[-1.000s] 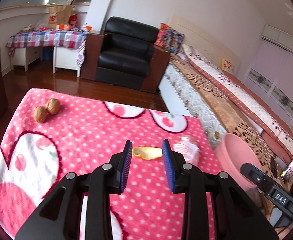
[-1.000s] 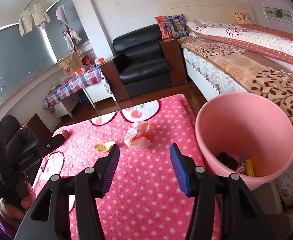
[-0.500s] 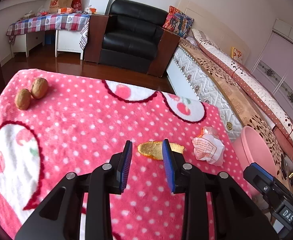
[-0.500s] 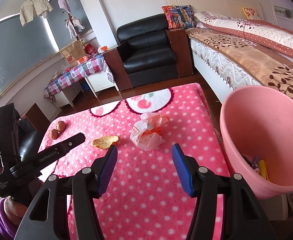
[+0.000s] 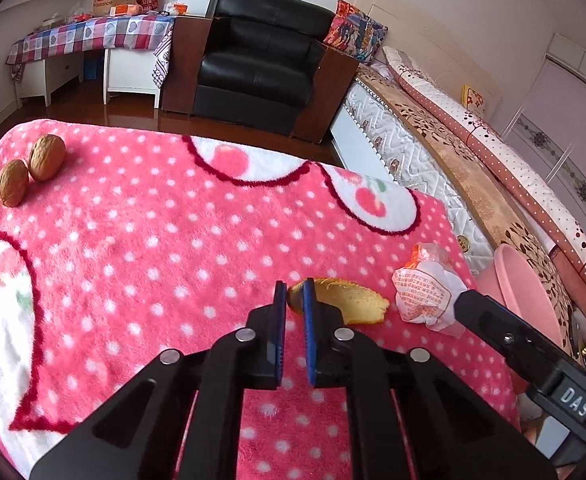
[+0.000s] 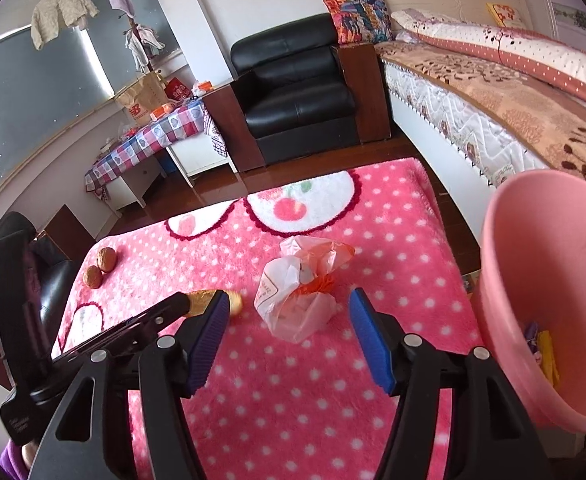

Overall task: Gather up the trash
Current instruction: 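Grasp the orange peel with the left tool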

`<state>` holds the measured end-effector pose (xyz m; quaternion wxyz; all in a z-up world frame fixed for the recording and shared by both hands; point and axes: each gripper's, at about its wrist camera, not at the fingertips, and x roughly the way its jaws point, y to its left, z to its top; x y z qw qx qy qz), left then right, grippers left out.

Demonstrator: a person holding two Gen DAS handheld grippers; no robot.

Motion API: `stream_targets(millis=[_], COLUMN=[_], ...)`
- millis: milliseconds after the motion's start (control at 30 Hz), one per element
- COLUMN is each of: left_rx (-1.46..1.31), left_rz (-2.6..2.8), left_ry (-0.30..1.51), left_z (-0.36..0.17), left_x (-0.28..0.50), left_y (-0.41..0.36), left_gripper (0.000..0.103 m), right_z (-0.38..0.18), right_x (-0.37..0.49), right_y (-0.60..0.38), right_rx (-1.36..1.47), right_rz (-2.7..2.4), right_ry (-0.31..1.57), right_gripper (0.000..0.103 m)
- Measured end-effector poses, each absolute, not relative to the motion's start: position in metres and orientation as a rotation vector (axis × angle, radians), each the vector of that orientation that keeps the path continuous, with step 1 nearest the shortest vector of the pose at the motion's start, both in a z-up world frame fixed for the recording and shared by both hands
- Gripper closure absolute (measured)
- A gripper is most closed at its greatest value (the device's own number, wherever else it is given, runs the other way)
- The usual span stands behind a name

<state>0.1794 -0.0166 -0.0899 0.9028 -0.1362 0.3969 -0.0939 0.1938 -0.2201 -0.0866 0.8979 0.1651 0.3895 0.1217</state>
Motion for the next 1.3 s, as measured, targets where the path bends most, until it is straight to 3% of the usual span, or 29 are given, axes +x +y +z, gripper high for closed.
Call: stream_targets(millis=[200, 233, 267, 400, 833, 1300], left_rx=[-0.287, -0.288, -0.292, -0.299, -0.268, -0.223], left_rz=[-0.196, -0.193, -0.193, -0.195, -0.216, -0.182], left_ry=[0.787, 0.783, 0.781, 0.766, 0.739, 0.748], left_z=[-0.073, -0.07, -0.068, -0.06, -0.048, -0.069], left_x=[0.164, 0.161, 0.158, 0.145, 0.086, 0.046], left_y=[-0.007, -0.006, -0.004, 0.0, -0.006, -0.016], left_gripper=[0.099, 0.099, 0.099, 0.099, 0.099, 0.099], right_z=[-0.105, -0.108, -0.109, -0.103, -0.075, -0.077], right_x=[0.211, 0.211, 0.211, 0.198, 0.087, 0.053], right_y=[-0.219, -0.219, -0.218, -0.217, -0.203, -0.208], right_rx=[0.392, 0.397, 0.398, 0.37, 0.175, 0.167], right_rz=[0.271, 0.275, 0.283, 0.301, 0.317, 0.323], right_ry=[0.876, 0.886, 0.897, 0.883, 0.763, 0.639], right_gripper=[0.043, 0.047, 0.059, 0.067, 0.067, 0.066])
